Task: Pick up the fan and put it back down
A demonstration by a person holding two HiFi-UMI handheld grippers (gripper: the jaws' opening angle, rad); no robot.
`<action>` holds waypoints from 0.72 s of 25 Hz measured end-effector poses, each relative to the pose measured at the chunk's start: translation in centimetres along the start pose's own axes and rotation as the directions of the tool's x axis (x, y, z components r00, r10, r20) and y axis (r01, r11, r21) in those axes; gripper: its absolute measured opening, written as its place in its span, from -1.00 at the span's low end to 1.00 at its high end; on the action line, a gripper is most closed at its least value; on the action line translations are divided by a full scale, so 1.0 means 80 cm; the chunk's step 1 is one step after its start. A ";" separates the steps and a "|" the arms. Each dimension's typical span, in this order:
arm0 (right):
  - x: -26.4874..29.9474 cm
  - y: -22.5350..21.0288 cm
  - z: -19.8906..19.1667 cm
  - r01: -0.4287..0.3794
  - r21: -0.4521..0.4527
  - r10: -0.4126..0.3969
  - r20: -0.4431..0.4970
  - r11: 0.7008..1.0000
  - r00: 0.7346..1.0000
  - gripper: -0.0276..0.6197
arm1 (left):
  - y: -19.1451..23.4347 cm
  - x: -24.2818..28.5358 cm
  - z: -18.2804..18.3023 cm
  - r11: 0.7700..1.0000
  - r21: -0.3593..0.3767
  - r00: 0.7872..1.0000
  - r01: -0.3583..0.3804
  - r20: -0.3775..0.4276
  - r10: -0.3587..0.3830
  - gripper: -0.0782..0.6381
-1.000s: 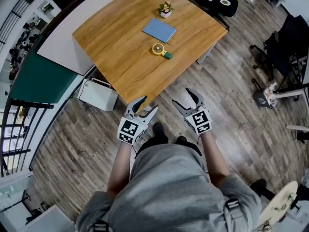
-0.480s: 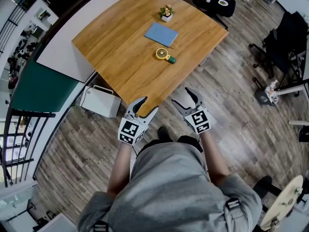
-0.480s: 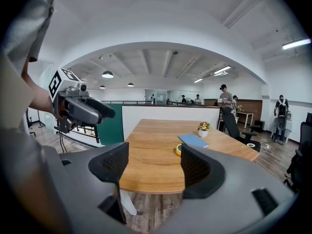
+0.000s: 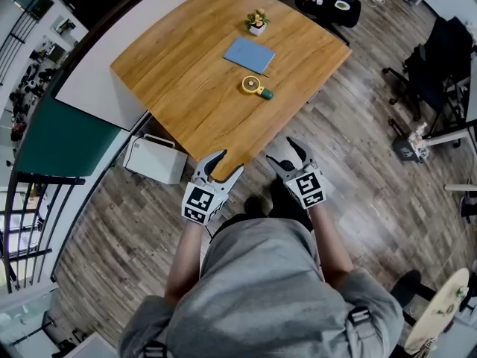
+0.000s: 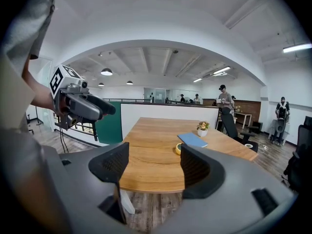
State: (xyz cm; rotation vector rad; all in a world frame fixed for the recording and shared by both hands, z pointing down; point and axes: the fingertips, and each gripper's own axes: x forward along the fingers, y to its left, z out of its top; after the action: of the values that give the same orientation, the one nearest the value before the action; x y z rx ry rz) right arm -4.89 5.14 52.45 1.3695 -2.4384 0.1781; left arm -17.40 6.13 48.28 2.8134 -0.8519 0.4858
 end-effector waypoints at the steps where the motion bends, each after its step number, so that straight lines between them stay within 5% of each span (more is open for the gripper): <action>1: 0.001 0.002 0.000 -0.007 0.002 0.007 -0.002 1.000 1.000 0.14 | 0.001 0.000 0.000 1.000 0.000 1.000 -0.004 0.001 0.004 -0.08; 18: 0.037 -0.012 -0.001 -0.092 -0.029 0.092 -0.019 0.995 0.996 0.13 | 0.030 0.015 -0.001 0.996 -0.033 0.996 -0.084 -0.004 0.084 -0.08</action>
State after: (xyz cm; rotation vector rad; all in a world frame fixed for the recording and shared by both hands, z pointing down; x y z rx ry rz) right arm -5.44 2.27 53.53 1.2389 -2.4809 0.1745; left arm -17.83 3.55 48.93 2.7549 -0.9721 0.4826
